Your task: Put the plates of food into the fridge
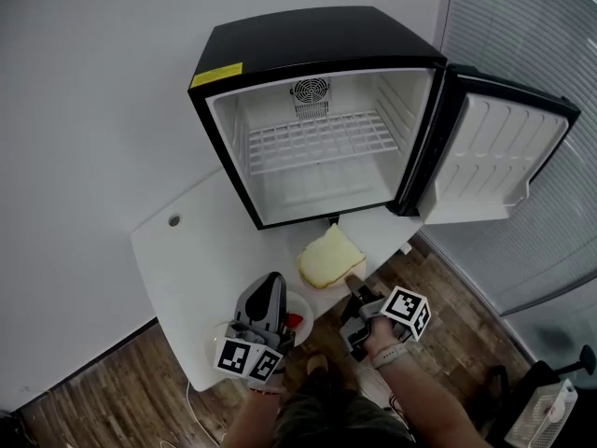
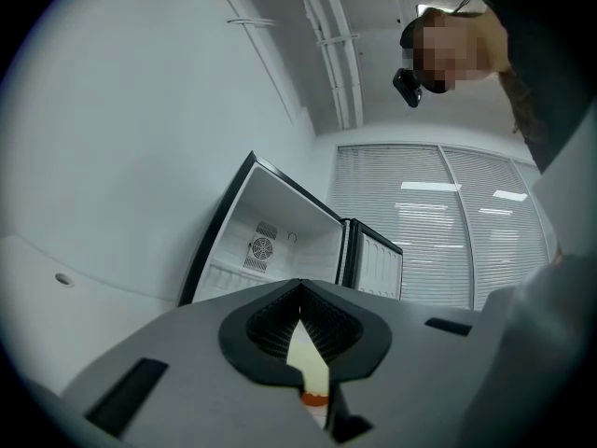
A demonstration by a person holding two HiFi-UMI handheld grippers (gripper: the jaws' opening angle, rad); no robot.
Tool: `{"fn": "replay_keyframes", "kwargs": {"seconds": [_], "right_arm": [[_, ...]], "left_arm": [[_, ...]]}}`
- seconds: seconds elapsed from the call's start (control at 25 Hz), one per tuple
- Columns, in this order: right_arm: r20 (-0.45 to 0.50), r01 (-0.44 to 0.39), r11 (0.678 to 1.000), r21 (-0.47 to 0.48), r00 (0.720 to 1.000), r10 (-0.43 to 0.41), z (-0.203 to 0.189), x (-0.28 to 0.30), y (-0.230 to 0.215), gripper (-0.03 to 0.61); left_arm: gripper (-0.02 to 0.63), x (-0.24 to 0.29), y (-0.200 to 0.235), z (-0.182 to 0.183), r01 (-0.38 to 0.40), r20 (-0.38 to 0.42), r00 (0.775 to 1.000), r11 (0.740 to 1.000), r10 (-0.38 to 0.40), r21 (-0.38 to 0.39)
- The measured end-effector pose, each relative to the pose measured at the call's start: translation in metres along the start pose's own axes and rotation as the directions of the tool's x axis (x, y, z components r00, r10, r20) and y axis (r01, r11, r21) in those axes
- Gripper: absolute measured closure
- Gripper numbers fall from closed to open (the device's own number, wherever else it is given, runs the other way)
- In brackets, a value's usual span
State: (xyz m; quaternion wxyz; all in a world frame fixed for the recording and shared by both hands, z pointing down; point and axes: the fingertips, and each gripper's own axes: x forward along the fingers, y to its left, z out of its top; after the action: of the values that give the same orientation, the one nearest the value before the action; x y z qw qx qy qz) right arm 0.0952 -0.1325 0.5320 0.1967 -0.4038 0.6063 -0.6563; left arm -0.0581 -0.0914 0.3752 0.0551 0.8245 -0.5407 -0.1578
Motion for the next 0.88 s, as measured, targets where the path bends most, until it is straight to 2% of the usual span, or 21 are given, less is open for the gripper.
{"fn": "replay_keyframes", "kwargs": {"seconds": [0.24,0.56,0.88], "right_arm": [[-0.004,0.004,1.0,0.001,1.0,-0.004,0.0,0.018,0.011,0.56],[0.023,-0.003,1.0,0.0,1.0,0.003,0.003,0.055,0.031,0.561],[0.04,-0.006,1.0,-0.001,0.999,0.006,0.003,0.093,0.044,0.56]], "left_arm": [[0.607,0.009,0.024,0.019,-0.031,0.016,0.999,0.999,0.031,0.006],[0.606,0.023,0.079,0.035,-0.099,0.003,0.995,0.995,0.099,-0.007],[0.606,0.039,0.121,0.036,-0.118,0.01,0.993,0.993,0.118,-0.017]]}}
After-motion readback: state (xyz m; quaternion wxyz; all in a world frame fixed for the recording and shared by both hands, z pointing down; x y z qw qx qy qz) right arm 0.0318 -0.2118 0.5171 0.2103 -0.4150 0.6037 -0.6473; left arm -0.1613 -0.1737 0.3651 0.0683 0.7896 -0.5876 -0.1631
